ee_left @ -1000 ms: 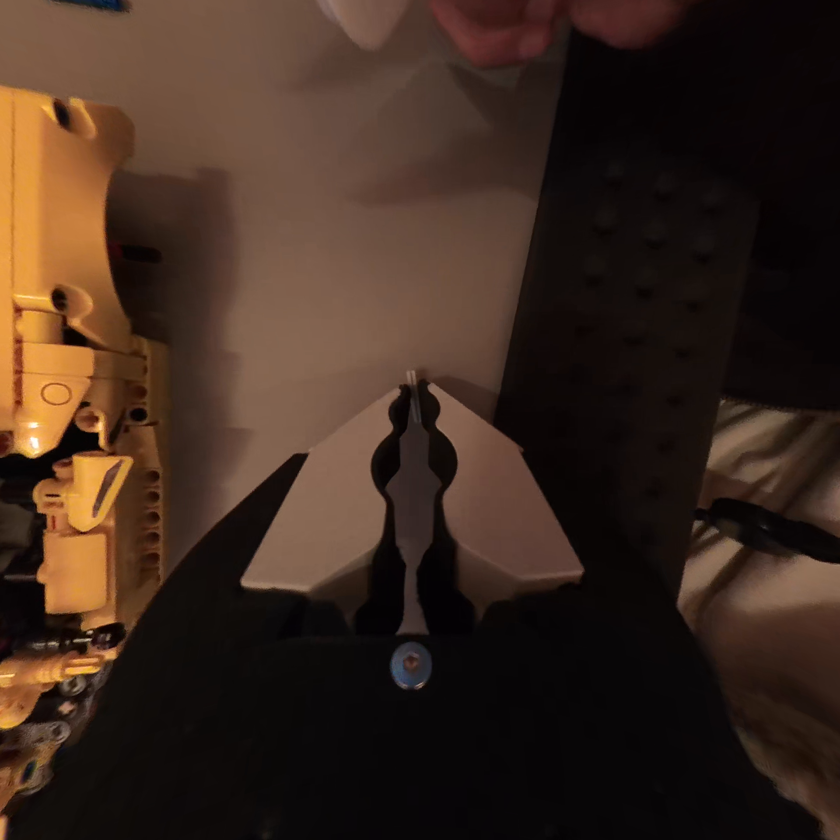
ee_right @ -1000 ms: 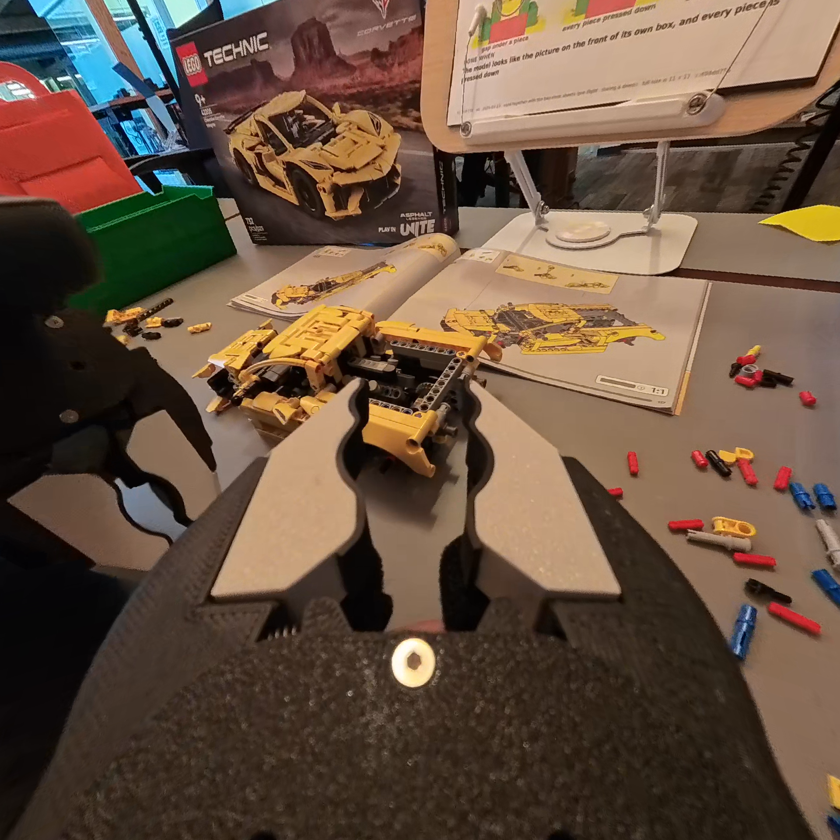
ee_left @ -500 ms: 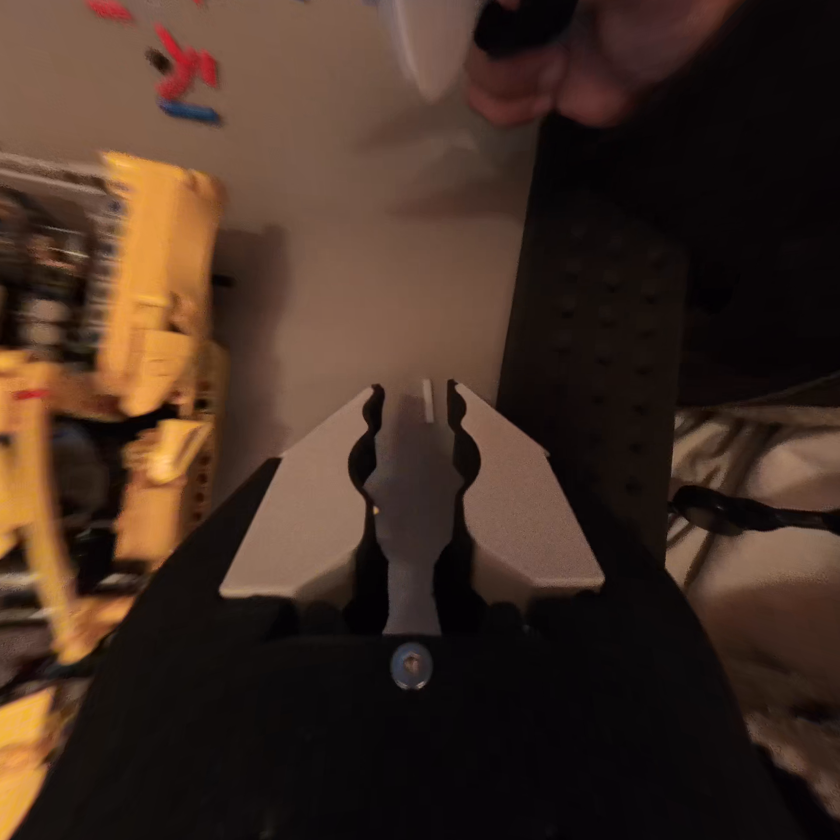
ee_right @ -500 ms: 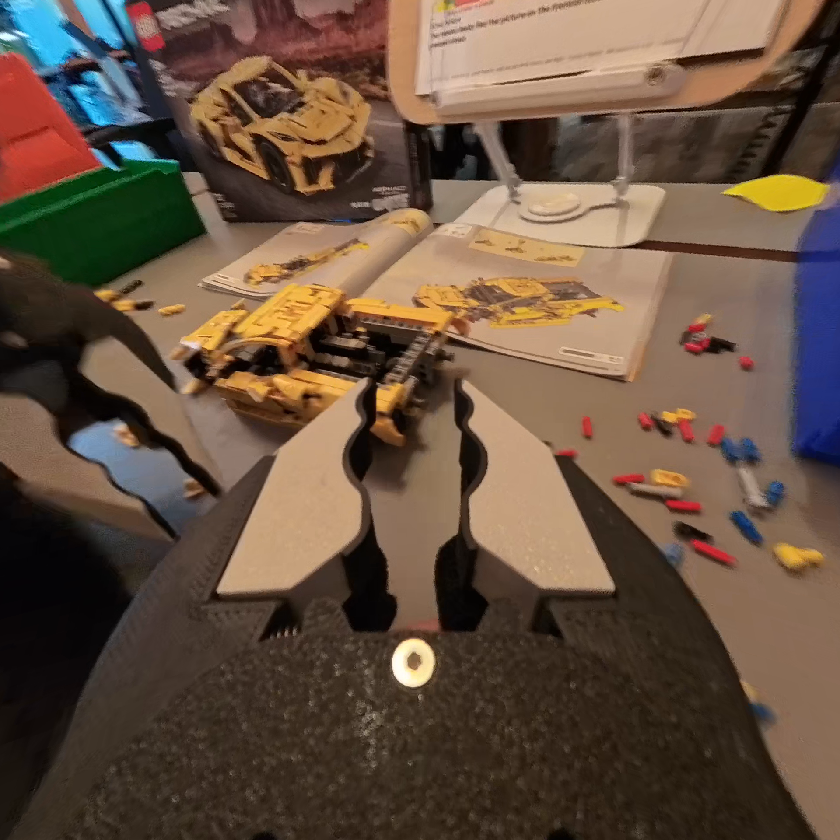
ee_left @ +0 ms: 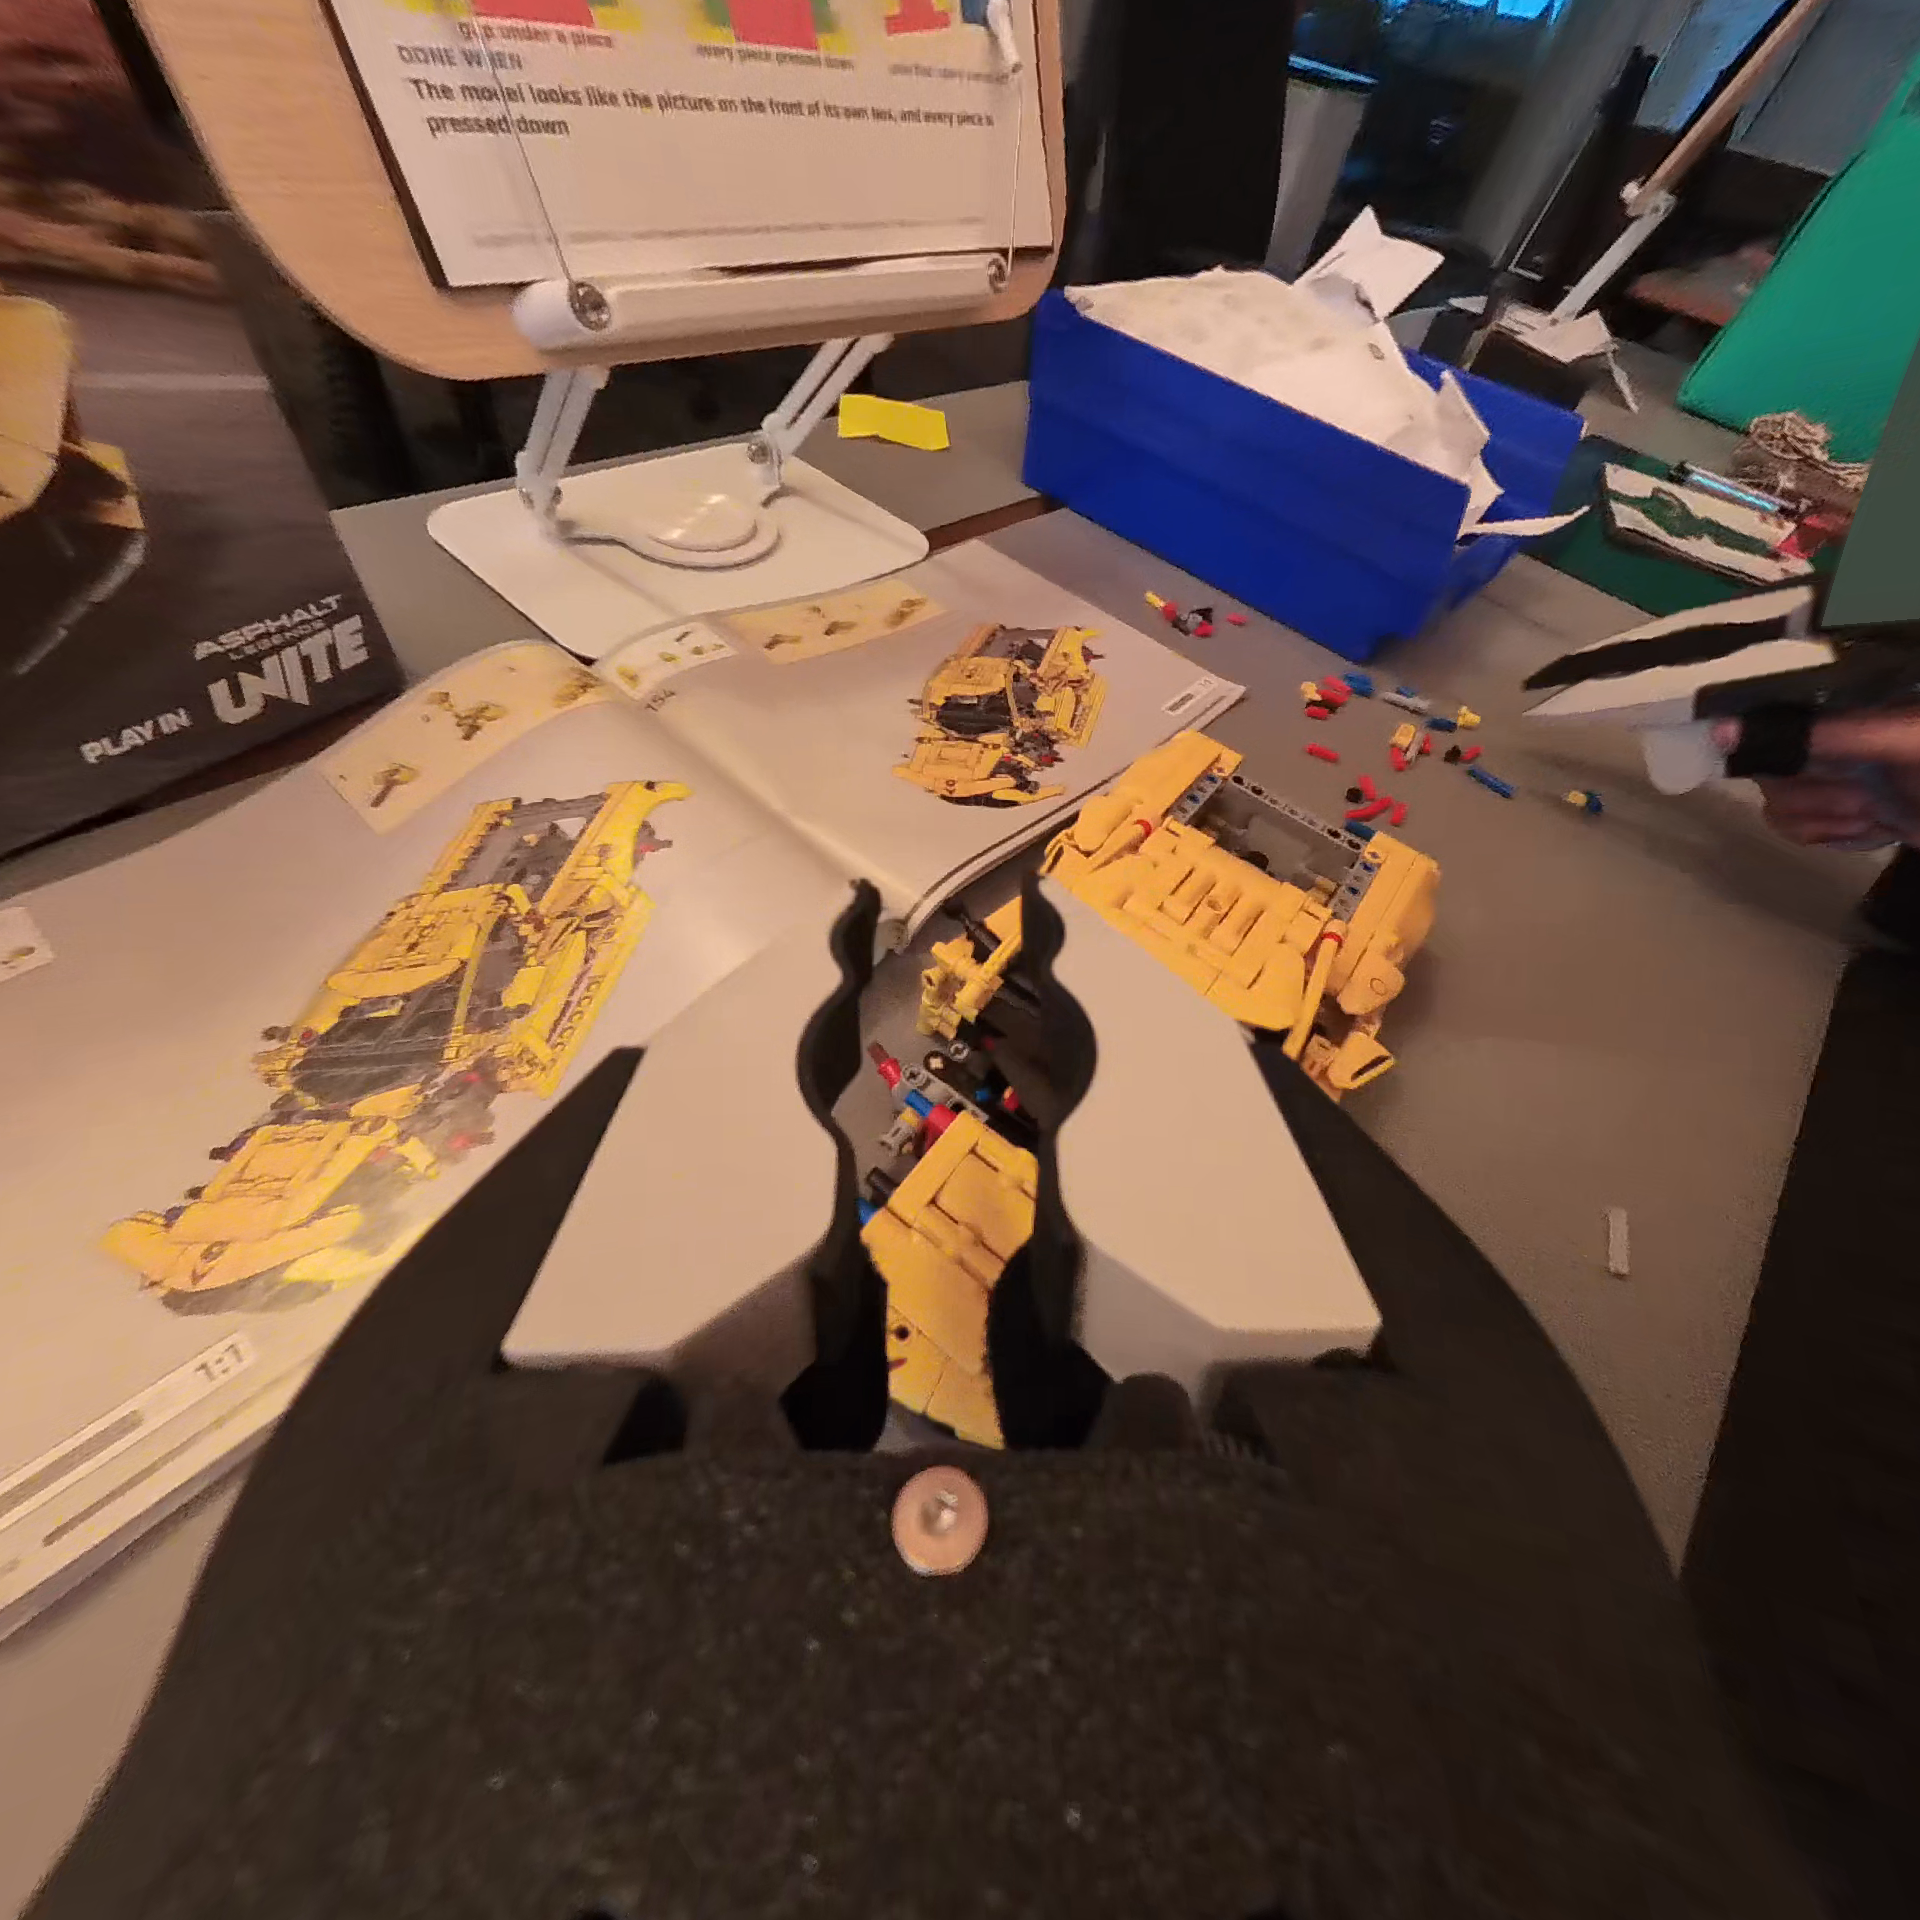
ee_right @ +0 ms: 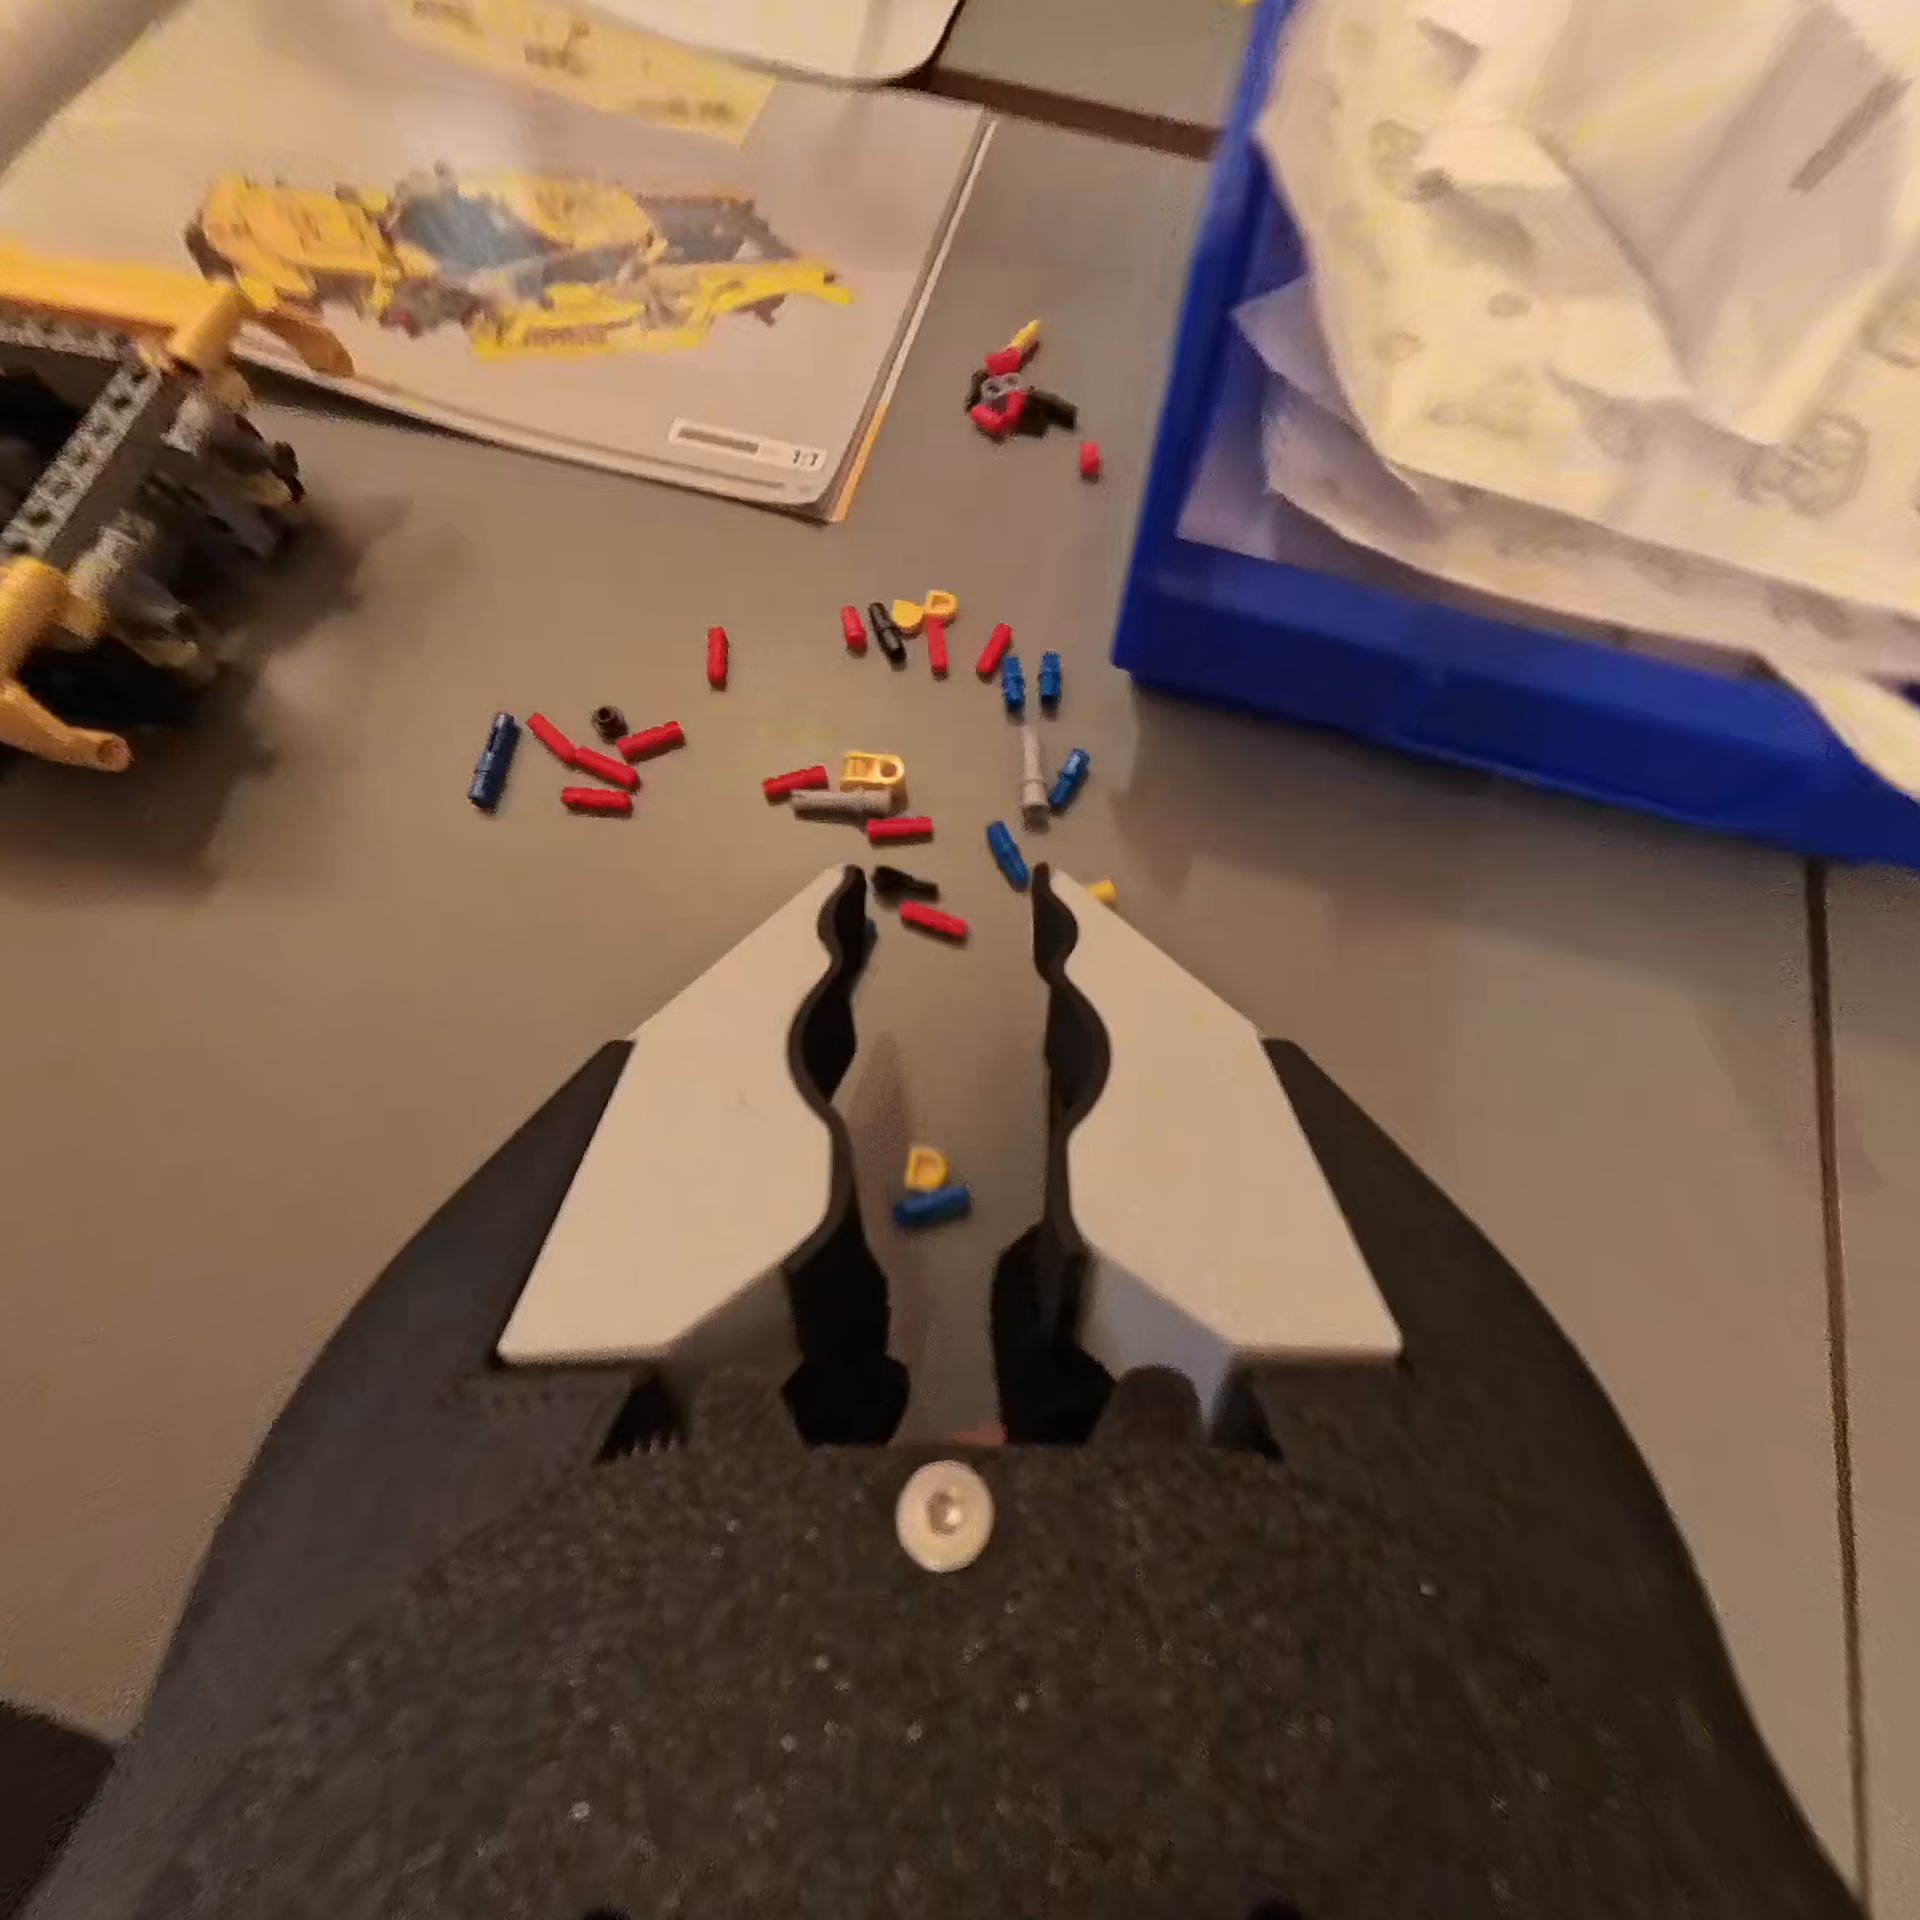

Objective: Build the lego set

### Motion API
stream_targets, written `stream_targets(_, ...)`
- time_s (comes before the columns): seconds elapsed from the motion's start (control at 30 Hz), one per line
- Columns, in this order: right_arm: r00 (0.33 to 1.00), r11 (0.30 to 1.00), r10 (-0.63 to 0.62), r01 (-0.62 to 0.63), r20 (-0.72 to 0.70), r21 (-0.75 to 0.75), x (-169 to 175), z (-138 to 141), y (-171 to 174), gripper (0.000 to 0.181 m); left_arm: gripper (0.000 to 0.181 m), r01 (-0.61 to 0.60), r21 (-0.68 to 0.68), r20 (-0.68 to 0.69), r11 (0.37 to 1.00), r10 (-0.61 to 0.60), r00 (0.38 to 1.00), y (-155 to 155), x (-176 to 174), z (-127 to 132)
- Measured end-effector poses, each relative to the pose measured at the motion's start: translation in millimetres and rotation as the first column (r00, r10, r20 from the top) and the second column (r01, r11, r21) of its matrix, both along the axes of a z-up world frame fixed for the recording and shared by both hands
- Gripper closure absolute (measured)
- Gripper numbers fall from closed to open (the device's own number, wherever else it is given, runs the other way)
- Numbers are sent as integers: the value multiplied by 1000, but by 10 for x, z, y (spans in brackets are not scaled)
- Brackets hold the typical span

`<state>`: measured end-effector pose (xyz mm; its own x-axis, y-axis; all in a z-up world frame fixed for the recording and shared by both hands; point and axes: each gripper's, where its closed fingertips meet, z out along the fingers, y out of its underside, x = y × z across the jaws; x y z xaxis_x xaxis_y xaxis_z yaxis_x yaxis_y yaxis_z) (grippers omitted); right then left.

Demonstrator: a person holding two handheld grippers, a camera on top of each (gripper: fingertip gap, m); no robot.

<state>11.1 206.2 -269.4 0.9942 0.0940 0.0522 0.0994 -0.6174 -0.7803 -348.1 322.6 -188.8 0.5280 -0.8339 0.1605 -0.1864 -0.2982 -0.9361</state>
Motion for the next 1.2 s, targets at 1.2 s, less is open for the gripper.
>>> stream_targets(1.2,718,698,689,-694,-100,-173,-1965,-212,-453,167,154,39,-40,57,998,-36,998,-78,65,16)
